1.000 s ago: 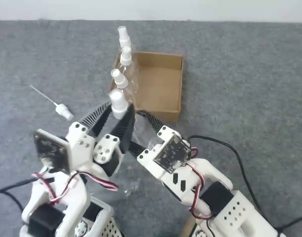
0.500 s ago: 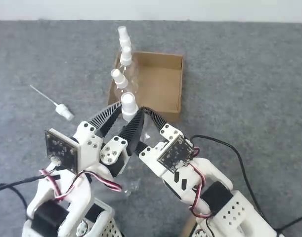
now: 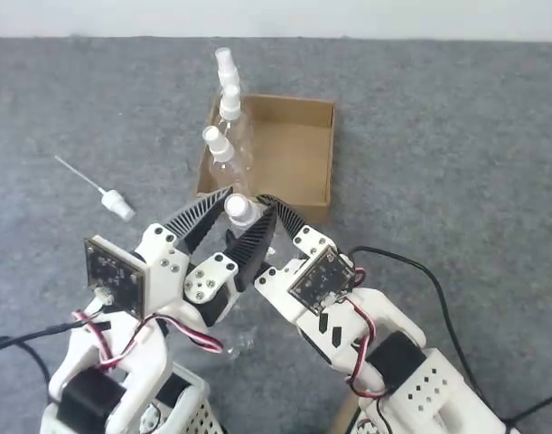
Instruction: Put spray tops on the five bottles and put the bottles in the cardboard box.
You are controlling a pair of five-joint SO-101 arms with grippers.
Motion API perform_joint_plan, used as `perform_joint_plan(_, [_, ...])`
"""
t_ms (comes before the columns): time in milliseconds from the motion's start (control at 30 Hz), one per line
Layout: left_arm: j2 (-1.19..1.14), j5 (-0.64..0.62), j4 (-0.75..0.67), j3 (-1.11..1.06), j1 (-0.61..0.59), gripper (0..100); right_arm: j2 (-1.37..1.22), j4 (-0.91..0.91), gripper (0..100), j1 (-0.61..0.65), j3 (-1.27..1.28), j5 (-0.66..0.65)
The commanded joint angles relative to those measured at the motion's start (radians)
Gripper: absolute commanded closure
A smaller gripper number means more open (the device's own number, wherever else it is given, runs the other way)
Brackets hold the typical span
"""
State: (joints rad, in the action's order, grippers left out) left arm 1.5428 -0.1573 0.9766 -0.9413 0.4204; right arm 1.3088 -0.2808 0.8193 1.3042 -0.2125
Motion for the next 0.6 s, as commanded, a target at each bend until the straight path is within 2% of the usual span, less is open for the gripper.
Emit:
perform_joint_plan(0, [0.008,0.005,-0.002,0.035,-0.089,83,0.027,0.022,96.5,-0.024,-0.017,-0.008])
perform_joint_plan(133, [0.008,0.003,0.002,0.062,-0.149,83,0.024,0.022,96.5,-0.024,-0.017,-0.008])
perform_joint_plan(567, [0.008,0.003,0.002,0.061,-0.149,83,0.018,0.022,96.5,-0.019,-0.017,-0.009])
